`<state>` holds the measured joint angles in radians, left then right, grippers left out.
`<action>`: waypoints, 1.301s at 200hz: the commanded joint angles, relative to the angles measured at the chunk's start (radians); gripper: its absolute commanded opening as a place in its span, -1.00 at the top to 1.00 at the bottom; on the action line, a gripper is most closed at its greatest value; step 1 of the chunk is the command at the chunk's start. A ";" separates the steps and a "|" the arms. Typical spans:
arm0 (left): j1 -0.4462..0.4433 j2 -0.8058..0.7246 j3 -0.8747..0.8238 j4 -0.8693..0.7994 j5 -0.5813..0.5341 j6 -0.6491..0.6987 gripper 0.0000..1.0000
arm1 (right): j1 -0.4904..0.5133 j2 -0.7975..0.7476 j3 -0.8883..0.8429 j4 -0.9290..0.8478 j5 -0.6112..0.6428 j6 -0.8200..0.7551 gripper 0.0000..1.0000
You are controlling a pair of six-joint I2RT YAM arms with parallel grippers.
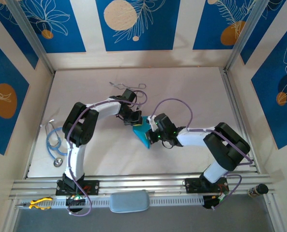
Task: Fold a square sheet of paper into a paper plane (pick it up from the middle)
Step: Third fold the triangle at the center of the table.
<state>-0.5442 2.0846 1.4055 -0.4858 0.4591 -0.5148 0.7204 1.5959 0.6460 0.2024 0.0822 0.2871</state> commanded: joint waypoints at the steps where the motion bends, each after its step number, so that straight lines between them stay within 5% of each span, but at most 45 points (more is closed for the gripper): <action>1: 0.010 0.002 -0.017 -0.006 -0.020 -0.005 0.84 | -0.005 0.013 0.025 -0.037 0.001 0.020 0.98; 260: 0.009 -0.002 -0.025 0.007 -0.014 -0.017 0.84 | -0.004 0.026 0.069 -0.085 0.077 0.022 0.97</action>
<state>-0.5442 2.0846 1.4025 -0.4755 0.4595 -0.5224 0.7139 1.6154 0.6880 0.1295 0.1471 0.3092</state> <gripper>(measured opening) 0.079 0.045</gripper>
